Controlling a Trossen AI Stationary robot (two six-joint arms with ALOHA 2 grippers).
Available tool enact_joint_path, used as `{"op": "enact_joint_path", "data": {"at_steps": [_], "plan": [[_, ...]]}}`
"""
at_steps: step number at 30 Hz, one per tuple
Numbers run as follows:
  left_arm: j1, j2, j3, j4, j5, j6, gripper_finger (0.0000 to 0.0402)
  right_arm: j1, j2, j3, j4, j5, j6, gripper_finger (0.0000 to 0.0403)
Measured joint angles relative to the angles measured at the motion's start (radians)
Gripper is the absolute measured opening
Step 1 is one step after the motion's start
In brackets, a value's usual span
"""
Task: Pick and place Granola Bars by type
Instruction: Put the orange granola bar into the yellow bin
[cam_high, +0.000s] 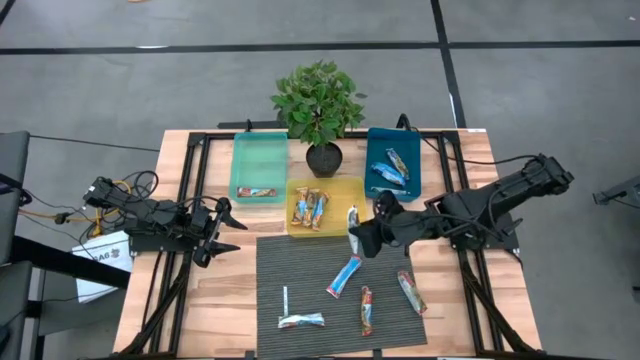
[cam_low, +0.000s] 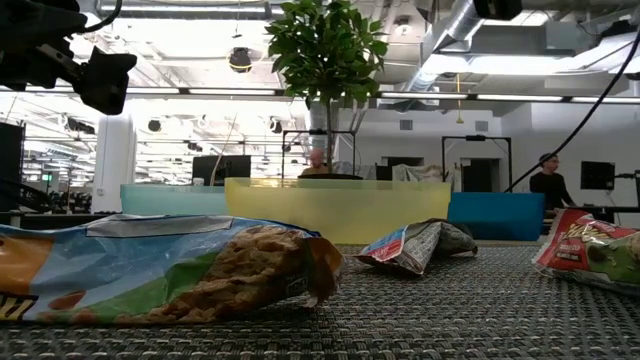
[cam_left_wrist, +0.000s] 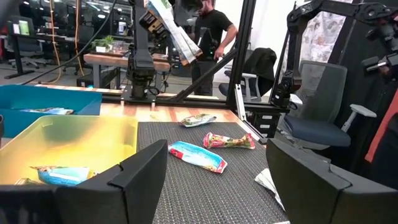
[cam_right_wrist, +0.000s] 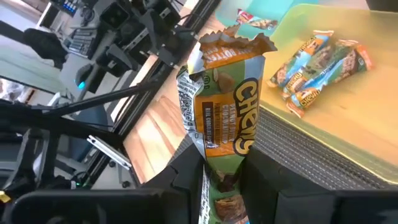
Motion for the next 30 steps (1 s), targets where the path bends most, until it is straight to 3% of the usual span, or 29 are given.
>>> {"op": "enact_joint_path", "data": {"at_steps": [12,30], "plan": [[0.000,0.000,0.000,0.000,0.000,0.000,0.0265,-0.024,0.001,0.000,0.004,0.000,-0.036,0.0082],[0.000,0.000,0.000,0.000,0.000,-0.003,0.0265,-0.263,0.010,0.000,0.160,0.000,-0.430,0.0082]]}}
